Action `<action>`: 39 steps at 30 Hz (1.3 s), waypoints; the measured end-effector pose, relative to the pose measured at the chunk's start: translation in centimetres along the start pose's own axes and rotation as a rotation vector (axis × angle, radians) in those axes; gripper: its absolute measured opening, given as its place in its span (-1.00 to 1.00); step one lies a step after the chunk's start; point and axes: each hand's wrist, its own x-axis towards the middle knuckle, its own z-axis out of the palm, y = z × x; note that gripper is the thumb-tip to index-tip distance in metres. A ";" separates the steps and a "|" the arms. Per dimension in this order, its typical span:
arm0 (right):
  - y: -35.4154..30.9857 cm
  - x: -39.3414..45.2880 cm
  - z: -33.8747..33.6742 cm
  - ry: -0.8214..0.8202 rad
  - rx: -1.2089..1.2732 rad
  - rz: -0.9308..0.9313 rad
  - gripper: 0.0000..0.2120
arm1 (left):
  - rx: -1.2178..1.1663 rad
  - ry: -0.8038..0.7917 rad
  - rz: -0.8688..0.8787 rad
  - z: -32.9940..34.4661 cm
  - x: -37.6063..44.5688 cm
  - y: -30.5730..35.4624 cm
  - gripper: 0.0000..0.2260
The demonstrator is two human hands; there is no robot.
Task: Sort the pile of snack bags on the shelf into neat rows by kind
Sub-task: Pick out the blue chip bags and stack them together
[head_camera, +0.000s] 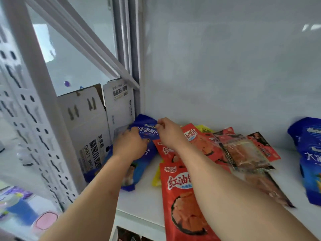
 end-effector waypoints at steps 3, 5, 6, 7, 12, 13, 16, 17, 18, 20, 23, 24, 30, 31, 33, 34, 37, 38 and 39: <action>0.0 1.4 1.5 -0.066 0.040 0.108 -0.66 | 0.052 -0.099 -0.077 1.1 0.8 -2.3 -0.21; 0.3 2.0 2.2 -0.100 -0.011 0.189 -0.67 | 0.073 -0.141 -0.147 1.3 0.2 -3.0 -0.13; 0.3 2.2 2.5 -0.136 -0.039 0.233 -0.67 | 0.071 -0.144 -0.173 1.4 -0.1 -3.3 -0.13; 0.2 2.4 2.8 -0.153 -0.076 0.263 -0.65 | 0.072 -0.133 -0.192 1.4 -0.3 -3.5 -0.14; -0.2 3.7 3.8 -0.129 -0.123 0.328 -0.62 | 0.037 -0.079 -0.222 1.9 0.0 -4.1 -0.12; -0.3 4.1 4.1 -0.106 -0.042 0.347 -0.61 | 0.025 -0.077 -0.232 2.0 0.1 -4.1 -0.13; -0.3 4.6 4.1 -0.092 0.151 0.453 -0.61 | 0.017 -0.043 -0.240 2.0 0.2 -4.0 -0.18; -0.4 4.8 4.2 -0.089 0.192 0.463 -0.59 | 0.012 -0.035 -0.239 2.0 0.2 -4.0 -0.20; 0.1 5.4 4.5 -0.080 0.222 0.490 -0.55 | 0.009 -0.029 -0.240 2.0 0.3 -4.1 -0.21; 0.8 6.3 4.9 -0.053 0.416 0.585 -0.43 | 0.006 -0.022 -0.243 2.0 0.4 -4.2 -0.21; 0.6 6.4 4.6 -0.045 0.647 0.664 -0.46 | 0.019 -0.024 -0.239 2.1 0.3 -4.2 -0.20; 0.0 6.0 4.2 -0.055 0.721 0.693 -0.53 | 0.022 -0.027 -0.238 2.1 0.3 -4.2 -0.20; -0.3 5.7 3.8 -0.145 0.835 0.713 -0.69 | -0.013 -0.062 -0.161 1.8 0.0 -4.3 -0.24; -0.3 5.7 3.6 -0.136 0.837 0.710 -0.69 | -0.040 -0.069 -0.171 1.7 0.0 -4.4 -0.23; -0.1 5.9 3.6 -0.109 0.845 0.687 -0.69 | -0.140 -0.075 -0.235 1.4 0.2 -4.5 -0.17; 0.2 6.0 3.6 -0.094 0.863 0.671 -0.68 | -0.201 -0.076 -0.270 1.2 0.3 -4.6 -0.16; 0.8 6.1 3.3 -0.064 0.956 0.634 -0.64 | -0.378 -0.092 -0.276 0.4 0.5 -4.5 -0.38; 1.0 6.1 3.2 -0.049 1.003 0.620 -0.67 | -0.431 -0.094 -0.260 0.2 0.5 -4.4 -0.45; 1.0 6.0 2.9 -0.032 1.047 0.611 -0.69 | -0.476 -0.098 -0.251 0.0 0.5 -4.3 -0.47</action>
